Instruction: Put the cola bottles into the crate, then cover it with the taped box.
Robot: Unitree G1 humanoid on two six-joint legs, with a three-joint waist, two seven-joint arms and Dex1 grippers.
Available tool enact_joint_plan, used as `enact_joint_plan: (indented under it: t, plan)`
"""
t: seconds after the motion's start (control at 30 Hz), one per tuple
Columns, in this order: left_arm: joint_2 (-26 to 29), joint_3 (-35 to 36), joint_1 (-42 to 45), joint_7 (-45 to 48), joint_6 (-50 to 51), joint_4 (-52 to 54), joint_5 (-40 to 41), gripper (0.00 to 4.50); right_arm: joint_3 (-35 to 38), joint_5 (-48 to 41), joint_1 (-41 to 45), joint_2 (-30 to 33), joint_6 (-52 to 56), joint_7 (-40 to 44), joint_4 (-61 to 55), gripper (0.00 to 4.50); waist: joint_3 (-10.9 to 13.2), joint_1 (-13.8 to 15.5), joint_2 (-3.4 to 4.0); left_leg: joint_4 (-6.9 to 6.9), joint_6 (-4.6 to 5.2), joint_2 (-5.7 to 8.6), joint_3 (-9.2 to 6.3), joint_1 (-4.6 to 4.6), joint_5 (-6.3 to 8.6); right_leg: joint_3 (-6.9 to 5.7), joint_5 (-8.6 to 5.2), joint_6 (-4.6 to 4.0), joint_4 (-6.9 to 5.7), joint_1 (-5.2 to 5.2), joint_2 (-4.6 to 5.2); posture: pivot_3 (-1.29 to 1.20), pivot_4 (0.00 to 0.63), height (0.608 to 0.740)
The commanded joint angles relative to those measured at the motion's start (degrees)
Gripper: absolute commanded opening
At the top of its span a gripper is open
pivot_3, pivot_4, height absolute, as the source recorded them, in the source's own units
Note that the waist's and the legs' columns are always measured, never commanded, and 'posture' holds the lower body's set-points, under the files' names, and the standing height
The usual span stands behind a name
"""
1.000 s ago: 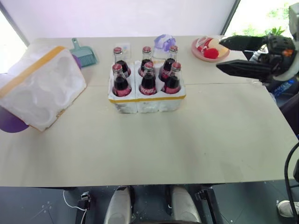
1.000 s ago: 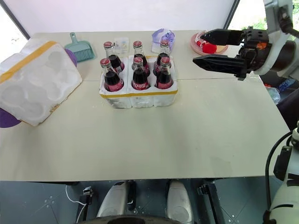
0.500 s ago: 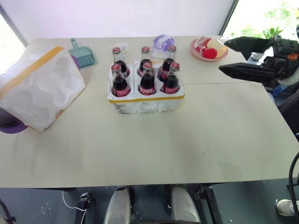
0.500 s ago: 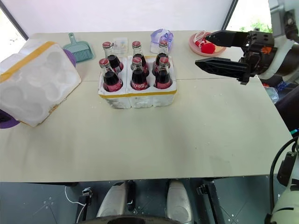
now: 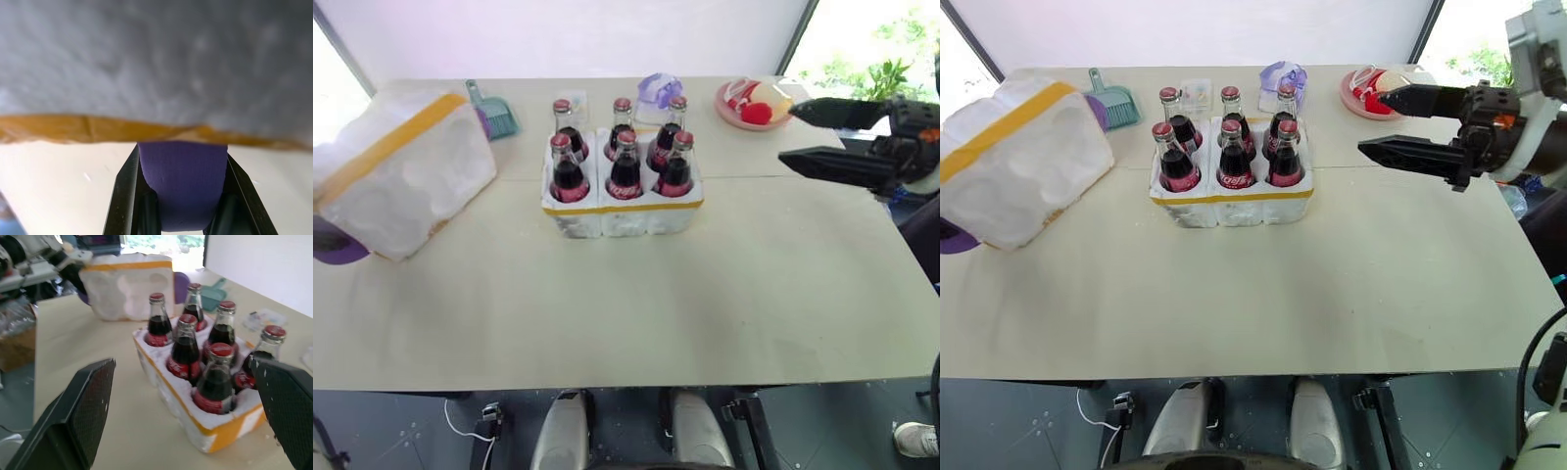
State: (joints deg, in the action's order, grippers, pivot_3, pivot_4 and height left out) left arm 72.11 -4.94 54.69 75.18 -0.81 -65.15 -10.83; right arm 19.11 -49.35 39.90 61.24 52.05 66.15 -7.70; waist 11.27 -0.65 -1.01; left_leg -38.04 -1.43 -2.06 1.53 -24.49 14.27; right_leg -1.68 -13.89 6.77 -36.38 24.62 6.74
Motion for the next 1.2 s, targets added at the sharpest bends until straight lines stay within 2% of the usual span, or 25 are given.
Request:
enact_joint_plan:
  t: [0.03,0.1,0.23,0.33,0.53,0.67,0.9,1.0,1.1,1.2]
  plan:
    - [0.99,5.7,-1.03,-6.27,-5.68,8.4,4.13,0.36,2.35,0.76,-0.08,0.95,-1.38,-2.1,-0.86,4.5,0.02,-0.02,-0.03,-0.04,0.0,0.0,0.0,-0.01,0.0,0.0,0.0,0.0,-0.02,0.0,0.0,0.0,0.15,0.736]
    - [-0.43,8.54,-1.96,-11.83,-7.41,13.57,5.69,0.36,3.15,0.04,-0.93,0.83,-0.99,-2.38,-1.2,4.5,0.0,0.24,-0.07,-0.05,0.0,-0.01,-0.02,0.0,0.0,0.0,0.0,0.0,-0.04,0.0,0.01,0.0,0.15,0.736]
    - [-6.1,11.78,-1.4,-22.07,-3.8,26.12,7.16,0.36,4.79,-0.99,-2.69,-0.35,-0.74,-5.01,-3.14,4.5,0.0,0.84,-0.08,-0.14,0.0,0.03,-0.04,0.0,0.0,0.0,0.02,0.04,-0.06,-0.07,0.04,0.0,0.15,0.736]
    - [-8.68,10.52,-0.54,-26.23,-1.21,31.43,5.36,0.36,5.68,-1.48,-3.75,-0.64,-0.74,-6.13,-4.09,4.5,0.0,0.9,-0.08,-0.15,0.0,0.04,-0.04,0.0,0.0,0.0,0.04,0.07,-0.06,-0.08,0.04,0.0,0.15,0.736]
    - [-17.09,5.28,4.91,-34.49,-5.76,42.11,-0.16,0.36,8.31,-3.46,-5.07,-1.16,-0.02,-9.73,-4.7,4.5,-0.02,1.54,-0.1,-0.21,-0.01,0.05,-0.04,0.0,-0.01,0.0,0.06,0.09,-0.07,-0.13,0.02,0.0,0.15,0.736]
    - [-22.25,1.77,4.49,-37.52,-7.64,47.92,-3.37,0.36,8.34,-2.54,-7.37,-1.37,-1.99,-10.7,-6.3,4.5,-0.02,1.41,-0.11,-0.21,-0.01,0.08,-0.05,0.01,-0.01,0.02,0.1,0.15,0.06,-0.2,0.03,0.0,0.15,0.736]
    - [-19.93,-3.62,-5.12,-36.35,-2.65,59.02,-15.12,0.36,9.67,-4.25,-8.22,-1.13,-1.79,-12.24,-7.65,4.5,-0.05,0.02,-0.05,-0.1,0.0,0.06,-0.05,0.1,-0.01,0.05,0.1,0.14,0.04,-0.18,-0.01,0.0,0.15,0.736]
    - [-20.02,-4.48,-8.45,-39.31,-0.8,63.12,-20.9,0.36,10.81,-5.86,-7.87,-1.53,-1.03,-13.56,-7.29,4.5,-0.04,0.23,-0.06,-0.12,0.0,0.06,-0.05,0.07,-0.01,0.05,0.1,0.15,0.06,-0.18,0.0,0.0,0.15,0.736]
    - [-19.62,-5.36,-9.32,-42.62,-2.46,64.71,-25.87,0.36,10.77,-6.87,-7.61,-1.51,-1.01,-14.1,-7.37,4.5,-0.05,0.83,-0.06,-0.17,0.0,0.07,-0.06,0.04,-0.01,0.05,0.1,0.15,0.08,-0.19,0.0,0.0,0.15,0.736]
    - [-19.9,-5.56,-10.3,-44.61,-5.35,66.17,-27.47,0.36,9.65,-6.65,-7.26,-1.53,-1.82,-14.34,-6.72,4.5,-0.05,1.28,-0.06,-0.17,0.01,0.07,-0.06,0.05,-0.01,0.06,0.1,0.15,0.07,-0.19,0.0,0.0,0.15,0.736]
